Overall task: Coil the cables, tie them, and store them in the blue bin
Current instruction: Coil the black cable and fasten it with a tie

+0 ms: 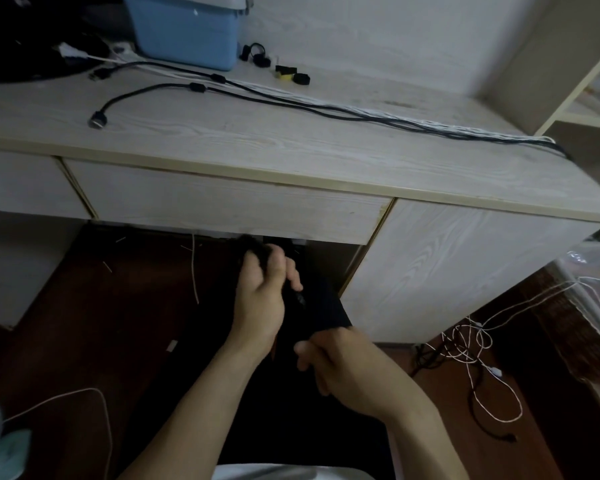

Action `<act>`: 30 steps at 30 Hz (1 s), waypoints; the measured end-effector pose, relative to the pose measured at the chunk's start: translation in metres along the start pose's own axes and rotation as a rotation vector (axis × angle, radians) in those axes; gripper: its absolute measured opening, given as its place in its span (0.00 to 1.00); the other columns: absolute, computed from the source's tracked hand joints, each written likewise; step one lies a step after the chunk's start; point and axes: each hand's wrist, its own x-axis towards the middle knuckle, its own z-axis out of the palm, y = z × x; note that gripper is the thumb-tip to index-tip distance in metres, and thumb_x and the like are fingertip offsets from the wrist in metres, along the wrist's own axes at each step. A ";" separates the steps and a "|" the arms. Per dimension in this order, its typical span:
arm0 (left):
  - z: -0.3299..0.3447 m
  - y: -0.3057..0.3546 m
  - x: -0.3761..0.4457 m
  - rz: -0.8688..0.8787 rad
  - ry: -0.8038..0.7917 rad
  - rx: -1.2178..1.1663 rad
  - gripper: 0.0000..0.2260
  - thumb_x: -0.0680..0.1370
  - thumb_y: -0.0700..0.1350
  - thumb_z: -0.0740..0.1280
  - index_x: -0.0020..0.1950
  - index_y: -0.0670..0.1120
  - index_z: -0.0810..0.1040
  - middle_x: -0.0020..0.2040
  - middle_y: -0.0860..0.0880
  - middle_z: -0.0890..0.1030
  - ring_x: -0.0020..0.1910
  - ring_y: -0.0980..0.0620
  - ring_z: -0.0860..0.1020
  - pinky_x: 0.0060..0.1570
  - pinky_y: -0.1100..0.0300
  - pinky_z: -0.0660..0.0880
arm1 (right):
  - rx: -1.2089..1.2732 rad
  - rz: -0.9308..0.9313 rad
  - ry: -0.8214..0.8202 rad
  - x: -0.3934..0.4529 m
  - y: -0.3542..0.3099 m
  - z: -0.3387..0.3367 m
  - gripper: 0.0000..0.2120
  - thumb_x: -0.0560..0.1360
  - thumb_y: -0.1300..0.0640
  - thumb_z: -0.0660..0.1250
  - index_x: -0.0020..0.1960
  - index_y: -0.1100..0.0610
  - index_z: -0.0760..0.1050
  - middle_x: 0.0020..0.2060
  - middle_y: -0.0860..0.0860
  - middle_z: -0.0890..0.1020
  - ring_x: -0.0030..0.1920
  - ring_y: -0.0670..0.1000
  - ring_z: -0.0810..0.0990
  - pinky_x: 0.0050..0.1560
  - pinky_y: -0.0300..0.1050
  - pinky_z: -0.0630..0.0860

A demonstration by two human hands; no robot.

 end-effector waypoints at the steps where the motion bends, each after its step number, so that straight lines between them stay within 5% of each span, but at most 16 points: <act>1: -0.003 0.000 0.000 0.008 -0.101 0.178 0.08 0.84 0.47 0.58 0.46 0.48 0.70 0.33 0.53 0.75 0.34 0.51 0.74 0.46 0.50 0.73 | -0.019 -0.033 0.031 -0.001 -0.002 -0.003 0.17 0.82 0.43 0.61 0.42 0.53 0.79 0.31 0.47 0.80 0.32 0.46 0.79 0.38 0.46 0.77; 5: -0.011 -0.004 -0.003 -0.039 -0.395 0.577 0.06 0.83 0.47 0.61 0.46 0.51 0.73 0.36 0.53 0.79 0.36 0.56 0.78 0.45 0.54 0.76 | 0.002 -0.054 0.111 -0.006 0.003 -0.018 0.09 0.77 0.48 0.70 0.55 0.48 0.76 0.42 0.46 0.84 0.41 0.43 0.81 0.42 0.40 0.78; 8: -0.010 -0.002 -0.007 -0.129 -0.588 0.762 0.08 0.82 0.51 0.61 0.44 0.52 0.72 0.37 0.53 0.79 0.36 0.58 0.78 0.41 0.54 0.76 | 0.094 -0.068 0.263 -0.006 0.006 -0.021 0.08 0.74 0.52 0.74 0.48 0.47 0.75 0.40 0.43 0.85 0.42 0.40 0.83 0.44 0.40 0.80; 13: -0.008 0.020 -0.014 -0.476 -0.832 0.535 0.22 0.82 0.62 0.53 0.40 0.45 0.69 0.26 0.50 0.67 0.24 0.51 0.63 0.28 0.53 0.63 | 0.116 -0.099 0.511 -0.011 0.011 -0.029 0.21 0.58 0.38 0.80 0.41 0.49 0.76 0.32 0.45 0.81 0.33 0.46 0.81 0.32 0.38 0.77; 17: -0.010 0.029 -0.015 -0.504 -1.007 0.427 0.26 0.78 0.67 0.57 0.42 0.42 0.73 0.25 0.51 0.61 0.22 0.53 0.56 0.25 0.55 0.53 | 0.212 -0.073 0.487 -0.014 0.017 -0.037 0.20 0.57 0.40 0.81 0.39 0.51 0.77 0.32 0.48 0.83 0.30 0.47 0.80 0.30 0.42 0.77; 20: -0.021 0.029 -0.008 -0.508 -0.918 0.223 0.21 0.77 0.63 0.61 0.39 0.44 0.70 0.23 0.51 0.60 0.20 0.55 0.55 0.21 0.59 0.51 | 0.297 -0.037 0.484 -0.019 0.031 -0.046 0.13 0.63 0.49 0.80 0.39 0.54 0.79 0.33 0.50 0.83 0.31 0.48 0.80 0.31 0.40 0.76; 24: -0.033 0.029 0.000 -0.524 -0.739 -0.042 0.20 0.78 0.60 0.59 0.34 0.47 0.69 0.21 0.52 0.57 0.19 0.55 0.53 0.20 0.61 0.51 | 0.455 -0.032 0.683 -0.026 0.040 -0.060 0.09 0.71 0.52 0.73 0.40 0.57 0.80 0.30 0.51 0.80 0.30 0.46 0.75 0.32 0.35 0.72; 30: -0.032 0.034 0.007 -0.559 -0.374 -0.621 0.23 0.80 0.59 0.55 0.30 0.49 0.69 0.18 0.55 0.59 0.17 0.56 0.50 0.16 0.64 0.53 | 0.382 0.084 0.741 -0.026 0.060 -0.056 0.29 0.84 0.44 0.48 0.38 0.58 0.80 0.27 0.52 0.77 0.27 0.45 0.71 0.30 0.35 0.66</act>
